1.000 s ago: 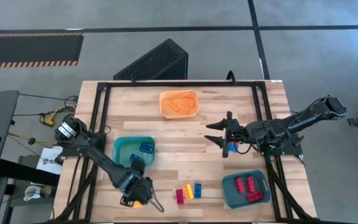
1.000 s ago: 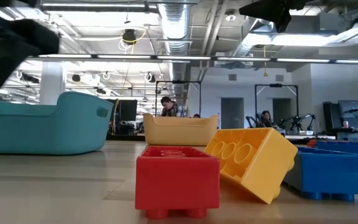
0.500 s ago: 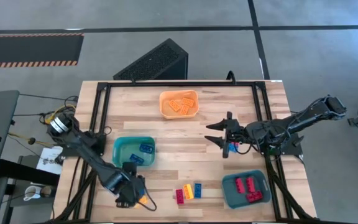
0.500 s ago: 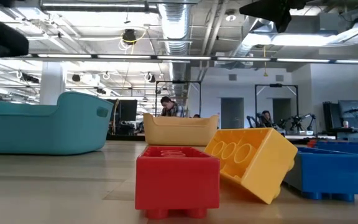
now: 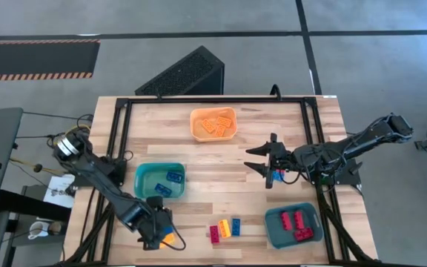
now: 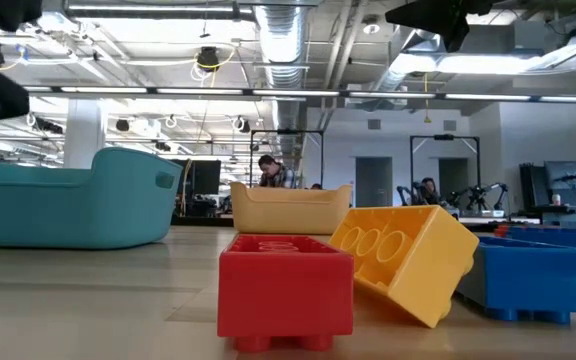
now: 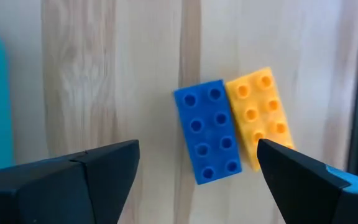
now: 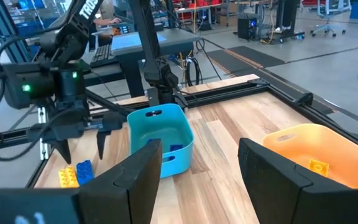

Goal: Sort & place blocks by color
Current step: Put the blue game piece into the green bin

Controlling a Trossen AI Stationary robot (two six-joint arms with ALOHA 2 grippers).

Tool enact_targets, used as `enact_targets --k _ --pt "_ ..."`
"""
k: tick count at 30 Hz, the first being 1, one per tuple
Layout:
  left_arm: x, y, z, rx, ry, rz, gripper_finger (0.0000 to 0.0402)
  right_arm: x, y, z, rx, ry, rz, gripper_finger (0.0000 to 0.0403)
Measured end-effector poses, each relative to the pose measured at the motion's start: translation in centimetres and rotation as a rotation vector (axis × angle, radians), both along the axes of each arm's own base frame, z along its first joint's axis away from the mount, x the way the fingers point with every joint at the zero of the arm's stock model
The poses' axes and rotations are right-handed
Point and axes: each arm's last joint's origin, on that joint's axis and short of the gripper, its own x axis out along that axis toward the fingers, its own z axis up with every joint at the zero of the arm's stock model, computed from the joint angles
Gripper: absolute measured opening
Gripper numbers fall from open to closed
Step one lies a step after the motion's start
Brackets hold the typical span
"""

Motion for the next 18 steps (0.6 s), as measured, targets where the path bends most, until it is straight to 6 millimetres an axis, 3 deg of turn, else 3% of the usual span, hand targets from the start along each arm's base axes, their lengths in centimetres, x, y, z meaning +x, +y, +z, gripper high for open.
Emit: enact_targets --k 10,18 --pt "-0.2 -0.9 -2.0 0.03 0.068 -0.013 0.0309 0.0 0.0 0.0 -0.002 0.001 0.0 0.0235" --pt "-0.4 0.3 -2.1 0.115 0.122 0.043 0.0309 0.0 0.0 0.0 -0.002 0.001 0.0 0.0235"
